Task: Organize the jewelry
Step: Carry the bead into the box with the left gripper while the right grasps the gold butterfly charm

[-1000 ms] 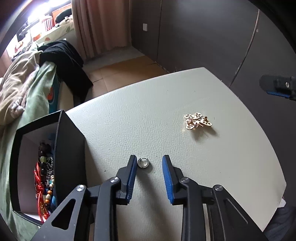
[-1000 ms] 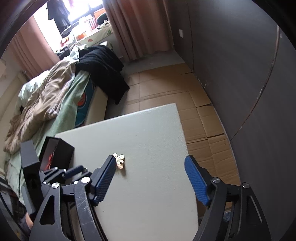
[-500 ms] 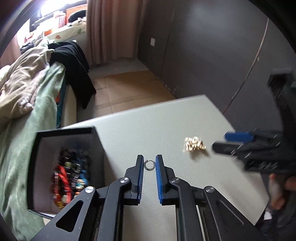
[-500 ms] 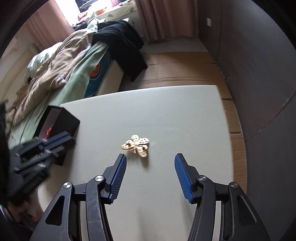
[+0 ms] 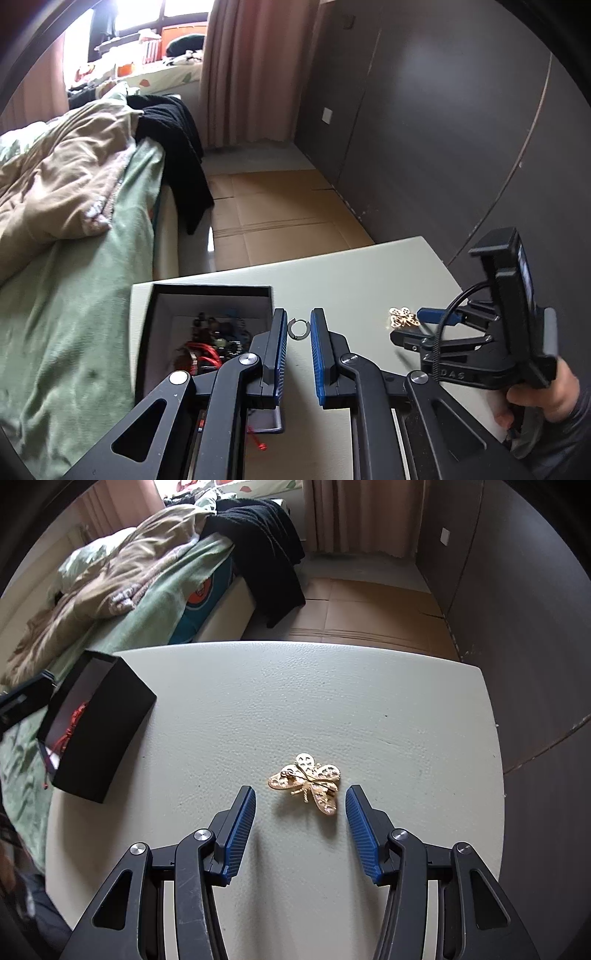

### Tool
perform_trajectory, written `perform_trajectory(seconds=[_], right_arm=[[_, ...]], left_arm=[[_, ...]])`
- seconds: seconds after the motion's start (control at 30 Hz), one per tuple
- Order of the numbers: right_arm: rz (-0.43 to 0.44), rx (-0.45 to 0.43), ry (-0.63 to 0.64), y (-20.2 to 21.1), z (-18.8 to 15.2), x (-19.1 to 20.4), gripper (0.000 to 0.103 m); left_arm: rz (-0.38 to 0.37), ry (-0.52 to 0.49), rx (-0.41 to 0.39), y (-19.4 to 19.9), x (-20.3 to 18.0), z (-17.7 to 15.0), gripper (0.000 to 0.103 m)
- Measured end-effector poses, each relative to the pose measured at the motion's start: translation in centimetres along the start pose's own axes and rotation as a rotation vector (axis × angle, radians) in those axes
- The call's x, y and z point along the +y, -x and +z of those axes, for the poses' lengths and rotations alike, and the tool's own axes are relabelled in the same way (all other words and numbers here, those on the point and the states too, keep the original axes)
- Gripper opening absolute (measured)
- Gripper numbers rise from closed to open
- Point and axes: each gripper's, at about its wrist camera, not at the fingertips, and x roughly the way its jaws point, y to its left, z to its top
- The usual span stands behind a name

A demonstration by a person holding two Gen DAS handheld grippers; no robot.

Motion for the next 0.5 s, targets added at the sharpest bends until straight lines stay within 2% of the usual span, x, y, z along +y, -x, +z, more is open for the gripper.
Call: perform_trajectory(seconds=[0.17, 0.27, 0.3, 0.5], right_arm=[[-0.029, -0.009, -0.023, -0.3, 0.5, 0.0, 0.052], [-0.064, -0.007, -0.012, -0.3, 0.7, 0.2, 0.042], [-0.068, -0.007, -0.008, -0.3, 0.7, 0.2, 0.042], [-0.012, -0.007, -0.013, 0.2, 0.3, -0.5, 0.041]], left_arm=[[0.013, 0.027, -0.013, 0.8, 1.1, 0.2, 0.013], [0.034, 0.043, -0.015, 1.2, 1.8, 0.2, 0.013], [0.035, 0.05, -0.015, 1.2, 2.2, 0.1, 0.013], [0.047, 0.083, -0.014, 1.4, 4.1, 0.0, 0.013]])
